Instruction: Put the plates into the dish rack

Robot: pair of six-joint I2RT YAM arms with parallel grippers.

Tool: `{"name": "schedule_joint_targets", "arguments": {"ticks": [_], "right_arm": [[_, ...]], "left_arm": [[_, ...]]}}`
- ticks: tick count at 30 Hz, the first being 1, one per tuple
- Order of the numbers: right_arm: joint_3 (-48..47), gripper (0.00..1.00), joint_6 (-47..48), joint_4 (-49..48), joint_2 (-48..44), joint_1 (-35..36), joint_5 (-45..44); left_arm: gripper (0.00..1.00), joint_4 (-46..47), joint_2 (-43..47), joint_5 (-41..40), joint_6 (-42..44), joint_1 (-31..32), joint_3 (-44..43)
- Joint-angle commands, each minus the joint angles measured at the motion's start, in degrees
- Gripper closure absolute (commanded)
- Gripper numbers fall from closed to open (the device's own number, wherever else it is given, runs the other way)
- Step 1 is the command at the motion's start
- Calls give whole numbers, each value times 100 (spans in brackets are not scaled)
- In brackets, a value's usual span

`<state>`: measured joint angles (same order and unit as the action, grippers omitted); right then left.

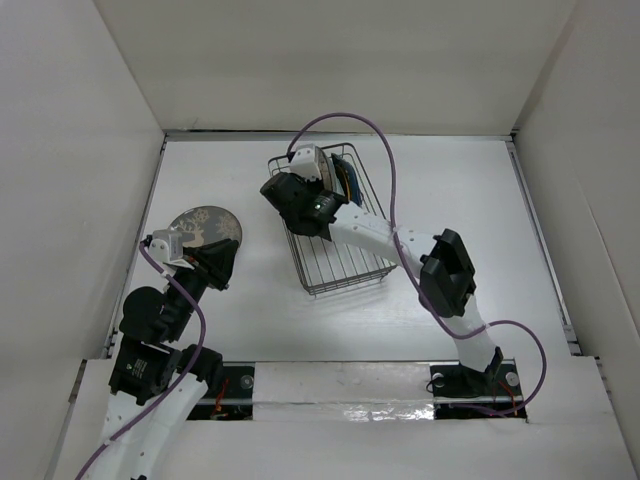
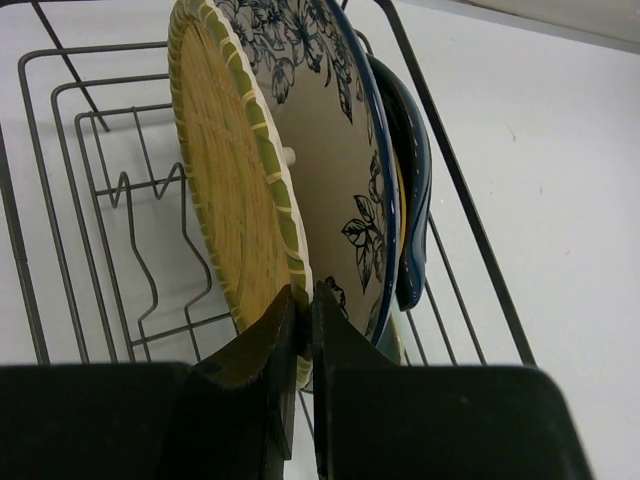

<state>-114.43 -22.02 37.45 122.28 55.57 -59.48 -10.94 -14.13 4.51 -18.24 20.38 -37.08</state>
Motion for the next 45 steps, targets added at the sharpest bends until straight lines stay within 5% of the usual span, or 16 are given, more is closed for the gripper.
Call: {"name": "schedule_joint_targets", "arguments": {"ticks": [1, 3, 7, 11, 27, 31, 32, 39, 42, 43, 45], "right_arm": [[105, 100, -57, -554, -99, -20, -117], [219, 96, -118, -598, -90, -73, 15], [386, 65, -153, -695, -187, -73, 174], [606, 45, -92, -905, -502, -125, 323], [826, 47, 154, -1520, -1383, 348, 1314], [660, 100, -21, -1767, -1102, 603, 2386], [598, 100, -74, -1802, -1014, 665, 2580], [-8, 94, -1144, -2347, -91, 956, 3881], [-176, 80, -1802, -2540, 366, 956, 4145], [-185, 64, -1954, -2593, 463, 956, 4199], [-150, 50, -2418, -2690, 700, 956, 4278]], "left_arm": [[85, 277, -20, 32, 40, -34, 25], [85, 277, -37, 32, 40, -34, 25], [85, 268, -55, -3, 40, -34, 25], [83, 268, -81, -29, 31, -34, 25], [82, 233, -90, -214, -4, -34, 17], [83, 224, 42, -389, -22, -34, -1], [84, 233, 94, -425, -30, -34, -10], [99, 355, 665, -1136, -101, -34, -19], [100, 408, 850, -1356, -127, -34, -10], [100, 408, 877, -1400, -136, -34, -10], [100, 391, 929, -1462, -145, -34, -1]]}}
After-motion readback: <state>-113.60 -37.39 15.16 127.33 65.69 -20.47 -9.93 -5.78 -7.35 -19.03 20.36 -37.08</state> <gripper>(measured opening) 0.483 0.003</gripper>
